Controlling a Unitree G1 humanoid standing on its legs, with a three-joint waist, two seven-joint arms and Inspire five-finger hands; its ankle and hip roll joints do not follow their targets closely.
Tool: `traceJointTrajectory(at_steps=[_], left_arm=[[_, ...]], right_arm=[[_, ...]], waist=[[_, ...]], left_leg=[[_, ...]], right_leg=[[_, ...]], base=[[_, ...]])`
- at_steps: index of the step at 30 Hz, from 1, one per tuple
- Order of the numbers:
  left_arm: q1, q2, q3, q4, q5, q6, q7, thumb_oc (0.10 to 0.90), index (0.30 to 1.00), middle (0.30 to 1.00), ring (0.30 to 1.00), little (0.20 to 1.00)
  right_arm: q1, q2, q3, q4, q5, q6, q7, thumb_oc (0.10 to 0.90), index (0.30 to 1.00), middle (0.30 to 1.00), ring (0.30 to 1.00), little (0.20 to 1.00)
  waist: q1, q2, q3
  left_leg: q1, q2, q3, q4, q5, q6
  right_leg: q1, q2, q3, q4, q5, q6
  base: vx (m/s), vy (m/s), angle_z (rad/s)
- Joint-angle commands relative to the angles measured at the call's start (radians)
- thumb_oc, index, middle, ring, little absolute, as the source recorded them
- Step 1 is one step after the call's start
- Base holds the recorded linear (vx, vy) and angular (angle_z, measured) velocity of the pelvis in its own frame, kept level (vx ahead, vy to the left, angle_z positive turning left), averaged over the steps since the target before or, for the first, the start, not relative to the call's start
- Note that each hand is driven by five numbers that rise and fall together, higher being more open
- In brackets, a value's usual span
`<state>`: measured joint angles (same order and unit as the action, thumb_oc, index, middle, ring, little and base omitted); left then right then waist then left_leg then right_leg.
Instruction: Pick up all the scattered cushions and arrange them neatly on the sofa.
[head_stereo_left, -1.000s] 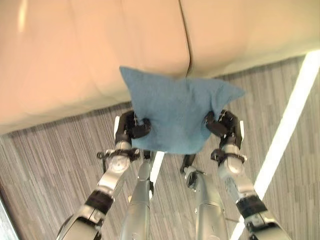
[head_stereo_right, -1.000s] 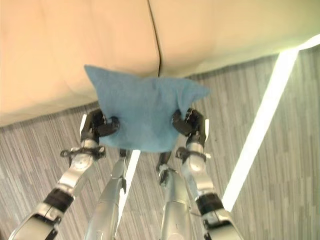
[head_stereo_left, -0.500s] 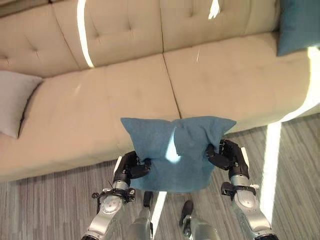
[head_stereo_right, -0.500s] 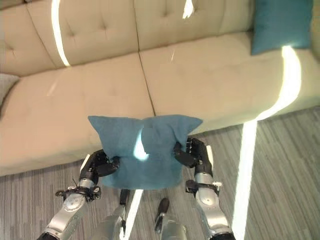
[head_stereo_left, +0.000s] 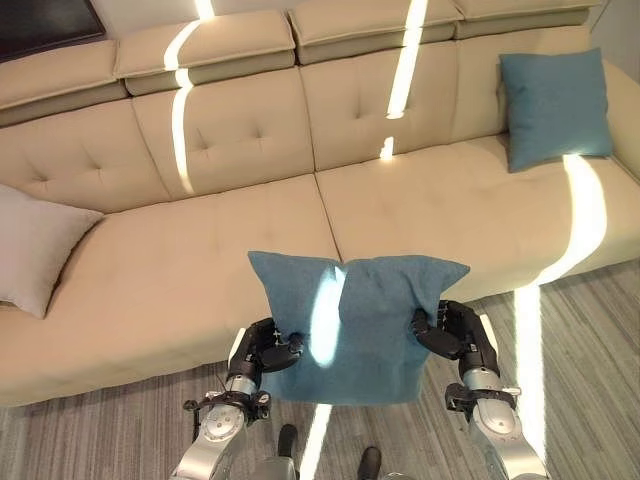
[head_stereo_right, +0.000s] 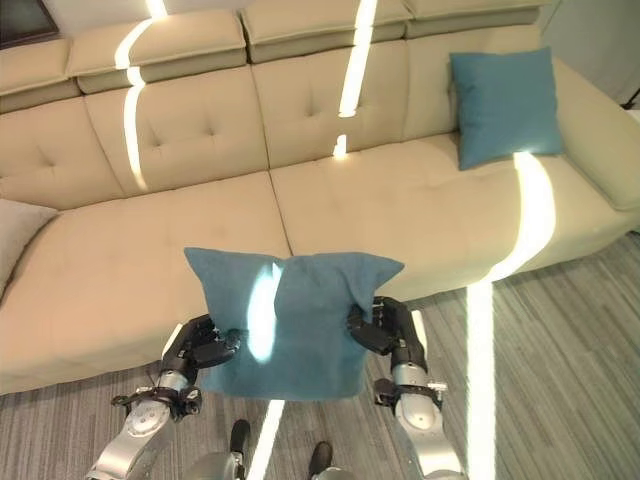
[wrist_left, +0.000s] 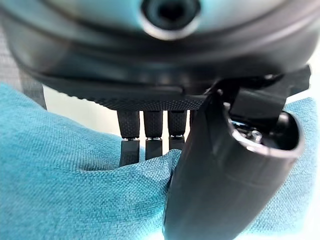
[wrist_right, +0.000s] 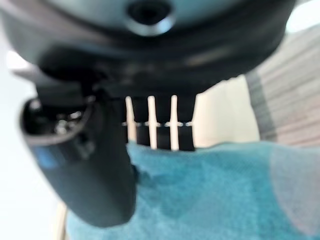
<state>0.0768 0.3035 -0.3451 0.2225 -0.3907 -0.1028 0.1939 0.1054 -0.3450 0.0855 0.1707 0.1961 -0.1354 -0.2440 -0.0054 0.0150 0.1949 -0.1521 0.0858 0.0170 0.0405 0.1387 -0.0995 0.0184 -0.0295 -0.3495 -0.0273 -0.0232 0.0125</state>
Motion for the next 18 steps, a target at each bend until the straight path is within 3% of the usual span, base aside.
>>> traceJointTrajectory(at_steps=[1,5,8,10,11,14,18], left_arm=[[-0.060,0.014,0.056,-0.102,0.004,-0.099,-0.006,0.400,0.300,0.300,0.300,0.300],[-0.044,0.023,0.058,-0.112,0.008,-0.094,-0.011,0.400,0.300,0.300,0.300,0.300],[-0.033,0.039,0.064,-0.134,0.007,-0.091,-0.012,0.400,0.300,0.300,0.300,0.300],[-0.038,0.048,0.063,-0.140,0.012,-0.090,-0.014,0.400,0.300,0.300,0.300,0.300],[-0.047,0.058,0.061,-0.140,0.017,-0.089,-0.012,0.400,0.300,0.300,0.300,0.300],[-0.053,0.073,0.069,-0.146,0.016,-0.091,-0.005,0.400,0.300,0.300,0.300,0.300],[-0.046,0.071,0.075,-0.146,0.013,-0.092,-0.011,0.400,0.300,0.300,0.300,0.300]], right_arm=[[-0.063,-0.033,-0.042,-0.145,-0.021,-0.100,-0.022,0.400,0.300,0.300,0.300,0.300],[-0.063,-0.030,-0.031,-0.151,-0.028,-0.094,-0.013,0.400,0.300,0.300,0.300,0.300],[-0.072,-0.014,-0.007,-0.149,-0.037,-0.084,0.007,0.400,0.300,0.300,0.300,0.300],[-0.081,-0.008,0.004,-0.151,-0.043,-0.082,0.016,0.400,0.300,0.300,0.300,0.300],[-0.096,0.000,0.015,-0.152,-0.044,-0.081,0.024,0.400,0.300,0.300,0.300,0.300],[-0.108,0.012,0.025,-0.157,-0.041,-0.080,0.031,0.400,0.300,0.300,0.300,0.300],[-0.102,0.016,0.023,-0.163,-0.047,-0.075,0.037,0.400,0.300,0.300,0.300,0.300]], waist=[[0.015,-0.045,-0.110],[0.021,-0.056,-0.120],[0.042,-0.074,-0.123],[0.050,-0.074,-0.122],[0.050,-0.073,-0.115],[0.042,-0.062,-0.097],[0.041,-0.060,-0.099]], left_leg=[[-0.092,-0.031,-0.015,0.024,-0.098,-0.010],[-0.058,-0.034,-0.012,0.021,-0.117,0.007],[-0.023,-0.043,0.008,0.039,-0.154,0.041],[-0.007,-0.054,0.017,0.037,-0.170,0.063],[0.011,-0.061,0.024,0.032,-0.177,0.083],[0.027,-0.062,0.024,0.028,-0.187,0.107],[0.064,-0.068,0.022,0.011,-0.204,0.112]], right_leg=[[-0.001,-0.039,0.065,-0.028,-0.053,0.099],[0.019,-0.052,0.090,-0.024,-0.059,0.113],[0.023,-0.082,0.137,0.021,-0.062,0.136],[0.006,-0.104,0.156,0.078,-0.064,0.151],[-0.028,-0.126,0.172,0.169,-0.056,0.168],[-0.109,-0.139,0.190,0.305,-0.015,0.185],[-0.147,-0.146,0.166,0.256,-0.005,0.171]], base=[[0.18,0.134,-0.07],[0.21,0.157,-0.35],[0.17,0.198,-0.54],[0.12,0.248,-0.58],[0.11,0.255,-0.33],[0.06,0.161,-0.29],[0.11,0.047,-0.21]])
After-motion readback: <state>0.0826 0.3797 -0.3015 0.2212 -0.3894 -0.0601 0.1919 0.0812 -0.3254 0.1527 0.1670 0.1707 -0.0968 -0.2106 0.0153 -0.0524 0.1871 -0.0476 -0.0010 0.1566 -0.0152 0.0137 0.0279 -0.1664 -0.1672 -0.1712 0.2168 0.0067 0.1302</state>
